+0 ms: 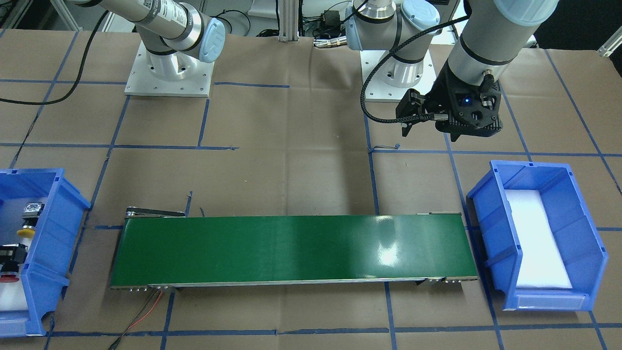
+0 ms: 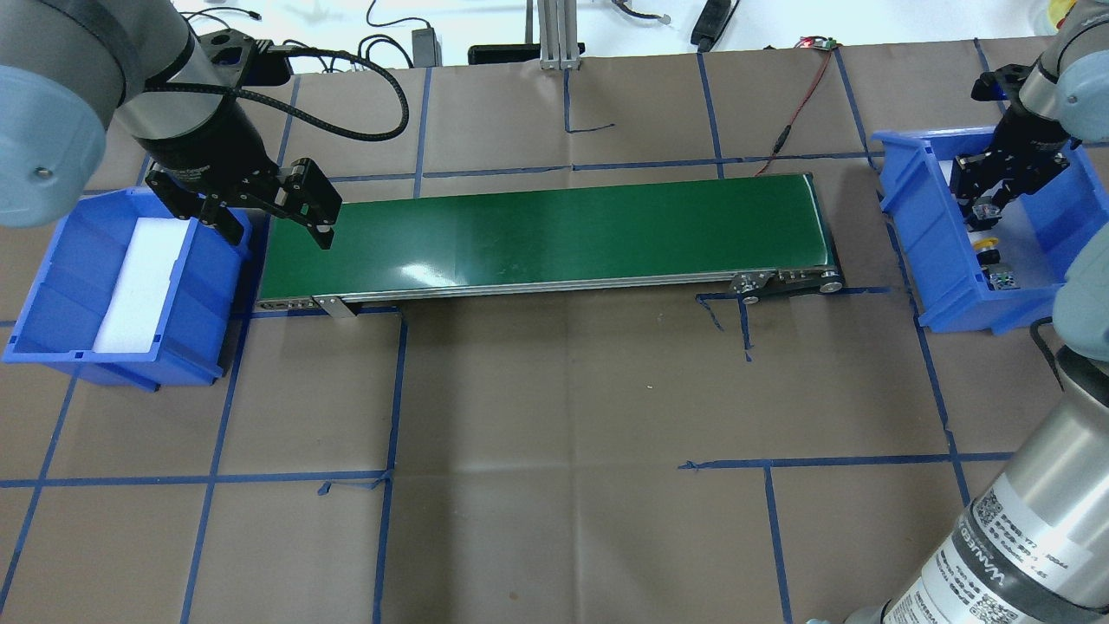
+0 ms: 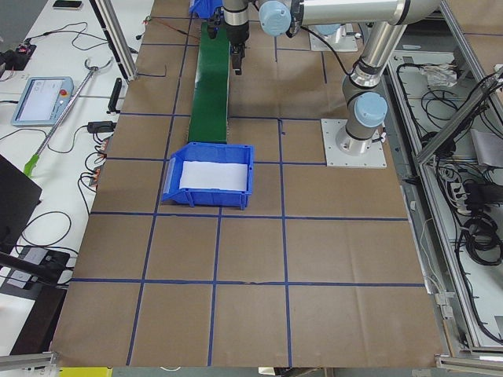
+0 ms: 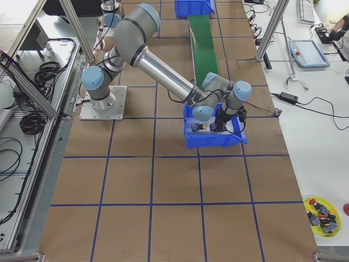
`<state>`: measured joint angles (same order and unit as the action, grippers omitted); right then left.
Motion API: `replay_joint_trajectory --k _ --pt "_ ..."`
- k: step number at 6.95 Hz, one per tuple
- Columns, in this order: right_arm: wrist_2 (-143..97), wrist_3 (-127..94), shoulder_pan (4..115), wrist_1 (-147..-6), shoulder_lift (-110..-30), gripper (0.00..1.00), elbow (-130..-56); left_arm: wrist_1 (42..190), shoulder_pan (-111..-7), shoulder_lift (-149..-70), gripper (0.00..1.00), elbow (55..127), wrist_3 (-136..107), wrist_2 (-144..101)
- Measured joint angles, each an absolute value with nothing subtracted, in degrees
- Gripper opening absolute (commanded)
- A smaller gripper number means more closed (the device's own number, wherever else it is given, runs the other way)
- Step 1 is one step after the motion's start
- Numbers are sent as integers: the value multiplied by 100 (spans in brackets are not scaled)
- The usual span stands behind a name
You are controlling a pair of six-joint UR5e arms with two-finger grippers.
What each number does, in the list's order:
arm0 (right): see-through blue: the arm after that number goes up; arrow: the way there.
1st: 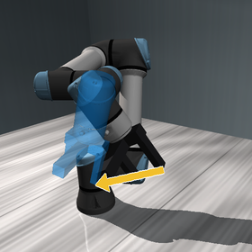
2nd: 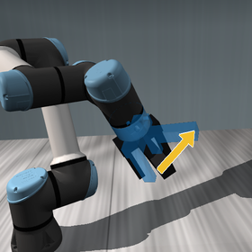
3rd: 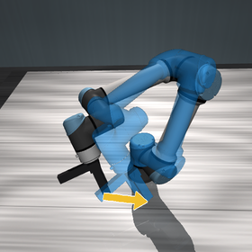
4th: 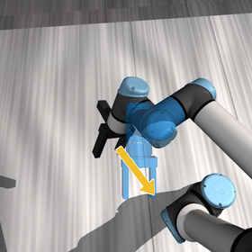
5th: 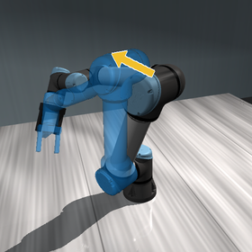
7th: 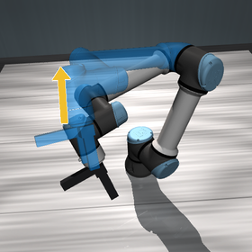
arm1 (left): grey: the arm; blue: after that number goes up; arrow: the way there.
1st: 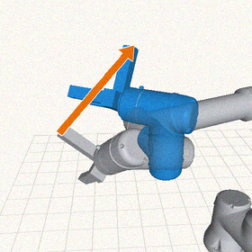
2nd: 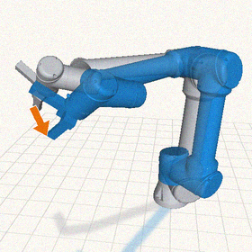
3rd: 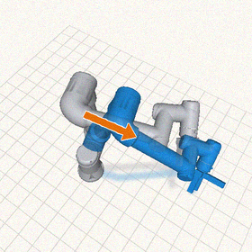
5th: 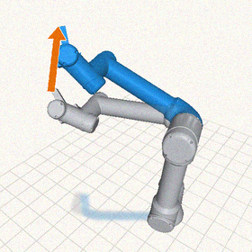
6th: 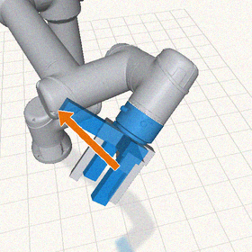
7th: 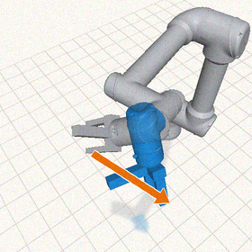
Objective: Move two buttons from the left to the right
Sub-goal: 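Release the red button beside the yellow one and raise the right gripper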
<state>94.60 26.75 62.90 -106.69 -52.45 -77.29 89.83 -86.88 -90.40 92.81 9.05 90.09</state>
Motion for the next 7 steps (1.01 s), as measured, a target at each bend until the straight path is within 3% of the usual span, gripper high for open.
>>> replay_joint_trajectory --k 4,7 --pt "9460 2643 6306 -10623 -5461 100 -7709 8982 -8690 -9044 100 9281 905 9009" --pt "9293 2653 6326 -10576 -6388 100 -7739 8982 -8685 -9044 100 9281 905 9009"
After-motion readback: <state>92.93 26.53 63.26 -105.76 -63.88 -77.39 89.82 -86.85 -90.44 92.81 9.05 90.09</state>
